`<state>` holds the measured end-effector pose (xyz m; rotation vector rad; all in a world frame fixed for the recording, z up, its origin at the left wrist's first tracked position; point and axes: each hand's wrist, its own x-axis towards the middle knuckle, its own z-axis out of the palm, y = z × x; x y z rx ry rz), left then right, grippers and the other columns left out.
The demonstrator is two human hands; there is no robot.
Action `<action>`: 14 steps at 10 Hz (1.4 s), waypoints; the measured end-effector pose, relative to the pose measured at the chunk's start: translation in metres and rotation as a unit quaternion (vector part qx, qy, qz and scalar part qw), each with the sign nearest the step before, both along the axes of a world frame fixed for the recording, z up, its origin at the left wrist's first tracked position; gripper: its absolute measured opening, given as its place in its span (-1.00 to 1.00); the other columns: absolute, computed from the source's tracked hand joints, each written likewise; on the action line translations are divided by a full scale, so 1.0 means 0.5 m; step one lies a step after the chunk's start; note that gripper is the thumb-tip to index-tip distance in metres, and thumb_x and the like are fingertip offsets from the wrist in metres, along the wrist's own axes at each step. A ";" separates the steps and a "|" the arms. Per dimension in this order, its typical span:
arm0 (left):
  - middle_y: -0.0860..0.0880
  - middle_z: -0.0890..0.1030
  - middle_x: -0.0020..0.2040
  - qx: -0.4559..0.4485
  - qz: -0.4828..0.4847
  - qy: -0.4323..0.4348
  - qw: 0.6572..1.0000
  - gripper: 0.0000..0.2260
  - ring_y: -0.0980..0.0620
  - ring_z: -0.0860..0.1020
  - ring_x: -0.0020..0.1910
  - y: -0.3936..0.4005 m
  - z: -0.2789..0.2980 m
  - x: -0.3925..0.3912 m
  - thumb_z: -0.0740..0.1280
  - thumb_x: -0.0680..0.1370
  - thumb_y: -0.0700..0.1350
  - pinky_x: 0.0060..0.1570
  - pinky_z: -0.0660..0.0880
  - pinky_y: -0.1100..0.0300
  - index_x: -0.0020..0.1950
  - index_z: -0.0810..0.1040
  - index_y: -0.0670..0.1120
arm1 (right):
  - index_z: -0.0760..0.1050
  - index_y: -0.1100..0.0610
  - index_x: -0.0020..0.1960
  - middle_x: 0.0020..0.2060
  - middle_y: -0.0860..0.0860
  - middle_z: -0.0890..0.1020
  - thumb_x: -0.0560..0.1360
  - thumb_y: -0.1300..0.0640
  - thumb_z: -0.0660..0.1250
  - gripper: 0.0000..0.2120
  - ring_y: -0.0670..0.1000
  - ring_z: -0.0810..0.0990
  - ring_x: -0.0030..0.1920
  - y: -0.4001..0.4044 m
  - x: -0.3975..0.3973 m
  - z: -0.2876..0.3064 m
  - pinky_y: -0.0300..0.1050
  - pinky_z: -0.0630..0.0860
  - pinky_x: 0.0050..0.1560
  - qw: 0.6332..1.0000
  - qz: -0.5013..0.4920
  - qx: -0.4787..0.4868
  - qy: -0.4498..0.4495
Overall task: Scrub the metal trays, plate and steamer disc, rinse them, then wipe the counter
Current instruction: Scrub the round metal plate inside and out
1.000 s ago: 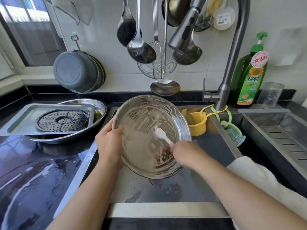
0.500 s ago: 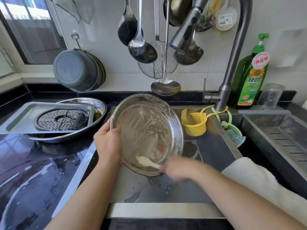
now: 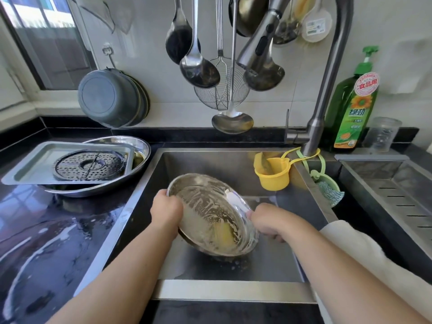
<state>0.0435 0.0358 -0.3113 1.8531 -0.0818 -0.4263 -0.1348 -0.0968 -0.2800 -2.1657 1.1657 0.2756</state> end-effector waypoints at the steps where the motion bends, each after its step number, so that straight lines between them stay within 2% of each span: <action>1: -0.29 0.57 0.10 0.012 -0.010 0.097 0.995 -0.73 -0.30 0.61 -0.07 0.005 0.006 0.001 0.12 0.59 -0.34 -0.44 0.61 -0.23 0.24 0.47 -0.21 | 0.48 0.35 0.33 -0.31 0.04 0.41 0.72 0.10 0.07 -0.61 0.00 0.40 -0.36 0.006 -0.005 0.014 -0.10 0.43 -0.30 1.000 0.020 -0.007 -0.002; 2: -0.32 0.65 -0.12 0.096 -0.063 0.136 0.984 -0.73 -0.26 0.65 -0.32 0.016 -0.024 0.013 0.09 0.62 -0.36 -0.62 0.53 -0.13 0.27 0.46 -0.32 | 0.47 0.34 0.34 -0.32 0.02 0.37 0.73 0.11 0.05 -0.61 -0.05 0.34 -0.38 0.008 -0.008 0.021 -0.22 0.32 -0.38 1.000 0.028 0.000 -0.009; 3: -0.30 0.70 -0.22 0.238 -0.194 0.127 0.943 -0.69 -0.25 0.70 -0.32 0.022 -0.042 -0.006 0.11 0.60 -0.37 -0.41 0.66 -0.14 0.30 0.49 -0.36 | 0.47 0.32 0.35 -0.32 0.03 0.39 0.72 0.12 0.05 -0.62 -0.04 0.36 -0.38 0.003 -0.007 0.011 -0.22 0.34 -0.38 0.999 0.026 0.013 -0.023; 4: -0.23 0.67 -0.32 0.272 -0.251 0.165 0.914 -0.76 -0.11 0.67 -0.43 0.022 -0.054 -0.022 0.13 0.60 -0.46 -0.39 0.67 0.07 0.06 0.59 -0.34 | 0.39 0.28 0.43 -0.25 0.11 0.47 0.74 0.08 0.02 -0.60 0.07 0.48 -0.30 -0.002 -0.003 0.006 -0.15 0.44 -0.26 0.999 0.000 0.033 -0.013; 5: -0.19 0.65 -0.38 0.265 -0.261 0.169 0.913 -0.76 -0.03 0.64 -0.51 0.019 -0.045 -0.026 0.16 0.61 -0.47 -0.42 0.64 0.17 -0.13 0.58 -0.30 | 0.36 0.23 0.44 -0.18 0.19 0.53 0.73 0.04 0.00 -0.60 0.13 0.50 -0.27 -0.003 0.004 0.001 -0.06 0.48 -0.21 0.999 -0.001 0.034 0.003; 6: -0.19 0.60 -0.42 0.263 -0.229 0.157 0.924 -0.77 -0.04 0.60 -0.53 0.016 -0.045 -0.018 0.12 0.64 -0.44 -0.52 0.60 0.14 -0.13 0.50 -0.31 | 0.44 0.17 0.20 -0.19 0.16 0.51 0.70 0.00 0.04 -0.69 0.07 0.41 -0.33 -0.017 0.008 -0.023 -0.11 0.36 -0.29 0.999 -0.002 0.047 -0.007; 7: -0.19 0.63 -0.22 0.338 -0.268 0.136 0.892 -0.84 -0.08 0.62 -0.36 0.017 -0.051 -0.018 0.13 0.69 -0.29 -0.32 0.64 0.06 0.01 0.48 -0.28 | 0.41 0.12 -0.05 -0.25 0.12 0.46 0.69 -0.04 0.05 -0.71 0.04 0.34 -0.38 -0.023 0.008 -0.033 -0.14 0.28 -0.32 0.998 -0.012 0.061 -0.008; 8: -0.14 0.62 -0.06 0.409 -0.353 0.046 0.840 -0.77 -0.06 0.63 -0.27 0.011 -0.055 -0.030 0.14 0.67 -0.23 -0.14 0.65 0.03 0.29 0.48 -0.18 | 0.41 0.13 0.06 -0.28 0.09 0.43 0.69 -0.03 0.04 -0.72 0.02 0.31 -0.41 -0.023 0.005 -0.027 -0.17 0.24 -0.38 0.997 -0.019 0.070 -0.018; 9: -0.12 0.59 -0.05 0.398 -0.402 0.045 0.824 -0.67 -0.03 0.63 -0.24 0.000 -0.072 -0.041 0.17 0.66 -0.22 -0.13 0.65 0.07 0.42 0.44 -0.06 | 0.39 0.14 0.17 -0.26 0.10 0.42 0.70 -0.04 0.03 -0.71 0.03 0.32 -0.39 -0.025 0.004 -0.024 -0.16 0.25 -0.39 0.997 -0.017 0.071 -0.025; 10: -0.09 0.58 0.00 0.416 -0.431 0.109 0.793 -0.72 0.00 0.62 -0.18 -0.006 -0.104 -0.041 0.27 0.67 -0.12 -0.23 0.60 0.18 0.38 0.48 -0.14 | 0.38 0.13 0.25 -0.26 0.11 0.43 0.70 -0.03 0.02 -0.70 0.04 0.34 -0.37 -0.027 0.009 -0.031 -0.15 0.27 -0.37 0.997 -0.008 0.071 -0.030; 11: -0.13 0.60 0.03 0.392 -0.392 0.198 0.809 -0.81 0.03 0.61 -0.18 -0.008 -0.120 -0.042 0.25 0.71 -0.11 -0.25 0.59 0.21 0.21 0.51 -0.21 | 0.39 0.10 0.27 -0.27 0.10 0.44 0.70 -0.03 0.03 -0.70 0.05 0.35 -0.36 -0.028 0.008 -0.035 -0.15 0.29 -0.35 0.997 -0.009 0.066 -0.028; 12: -0.22 0.60 0.05 0.321 -0.299 0.279 0.854 -0.87 -0.06 0.63 -0.08 -0.006 -0.121 -0.032 0.25 0.68 -0.24 -0.17 0.65 0.18 0.14 0.52 -0.31 | 0.37 0.07 0.16 -0.29 0.11 0.45 0.69 -0.02 0.03 -0.77 0.06 0.36 -0.35 -0.026 0.012 -0.038 -0.13 0.32 -0.31 0.998 -0.006 0.058 -0.027; 13: -0.16 0.55 -0.16 0.302 -0.256 0.241 0.886 -0.91 -0.04 0.57 -0.24 -0.011 -0.094 -0.030 0.22 0.65 -0.30 -0.23 0.60 0.18 0.01 0.51 -0.24 | 0.38 0.10 0.15 -0.29 0.11 0.46 0.69 -0.02 0.03 -0.76 0.06 0.36 -0.36 -0.025 0.012 -0.038 -0.13 0.33 -0.29 0.997 -0.009 0.063 -0.034; 14: -0.20 0.56 0.14 0.366 -0.195 0.018 0.910 -0.73 -0.19 0.61 0.15 -0.024 -0.074 -0.011 0.17 0.67 -0.21 0.19 0.58 -0.01 0.30 0.55 -0.21 | 0.38 0.13 0.10 -0.28 0.14 0.46 0.71 -0.05 0.01 -0.71 0.05 0.36 -0.37 -0.023 0.011 -0.032 -0.17 0.31 -0.36 0.998 0.003 0.058 -0.029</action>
